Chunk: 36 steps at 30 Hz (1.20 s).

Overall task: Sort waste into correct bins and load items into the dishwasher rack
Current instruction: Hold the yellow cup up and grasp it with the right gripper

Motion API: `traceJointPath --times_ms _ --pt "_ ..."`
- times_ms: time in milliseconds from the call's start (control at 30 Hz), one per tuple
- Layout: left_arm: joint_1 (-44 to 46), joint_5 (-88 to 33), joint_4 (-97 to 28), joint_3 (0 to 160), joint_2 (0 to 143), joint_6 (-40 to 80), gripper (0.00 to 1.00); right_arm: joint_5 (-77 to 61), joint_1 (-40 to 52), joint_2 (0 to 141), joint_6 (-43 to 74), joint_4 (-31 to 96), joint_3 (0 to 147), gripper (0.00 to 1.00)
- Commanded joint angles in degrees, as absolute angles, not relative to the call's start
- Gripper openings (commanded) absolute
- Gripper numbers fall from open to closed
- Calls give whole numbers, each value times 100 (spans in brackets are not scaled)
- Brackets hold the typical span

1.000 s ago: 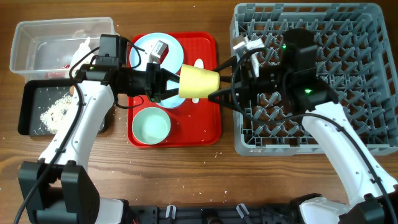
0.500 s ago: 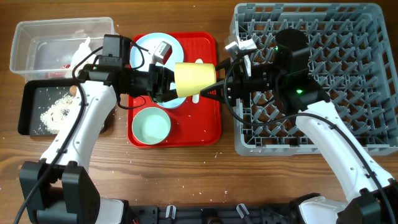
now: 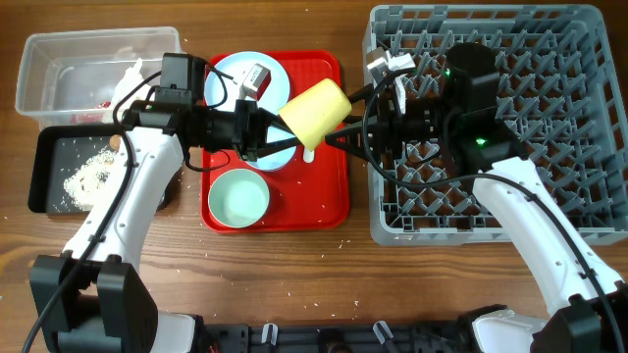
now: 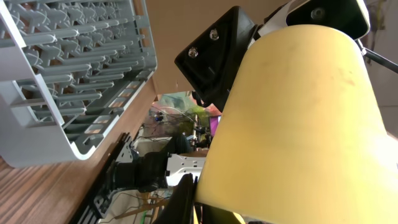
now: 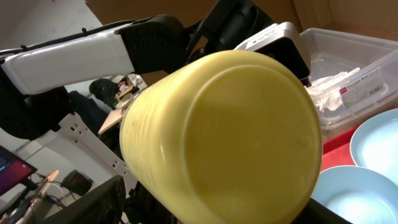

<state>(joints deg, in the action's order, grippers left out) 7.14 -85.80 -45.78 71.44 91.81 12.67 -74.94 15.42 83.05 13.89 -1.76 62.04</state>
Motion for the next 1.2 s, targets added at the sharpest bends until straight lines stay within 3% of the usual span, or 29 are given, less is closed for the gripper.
traceJointPath --times_ms 0,133,333,633,767,1167 --pt "755 -8409 -4578 7196 9113 1192 4 -7544 1551 8305 1306 -231 6228 79" --pt "755 -8412 -4582 7196 9113 1133 4 -7461 1492 8305 1203 -235 6228 91" --pt "757 -8414 -4606 7196 9113 1068 4 -7461 1212 8305 1194 -274 6228 100" --pt "749 -8921 -4882 7196 9113 1068 4 -7817 1199 8521 858 -329 6228 99" --pt "696 -9041 -4958 7196 9111 1090 4 -8447 1199 8873 576 -364 6228 94" --pt "701 -9039 -5693 7196 9111 1068 4 -8764 1197 8949 904 -1699 6228 97"
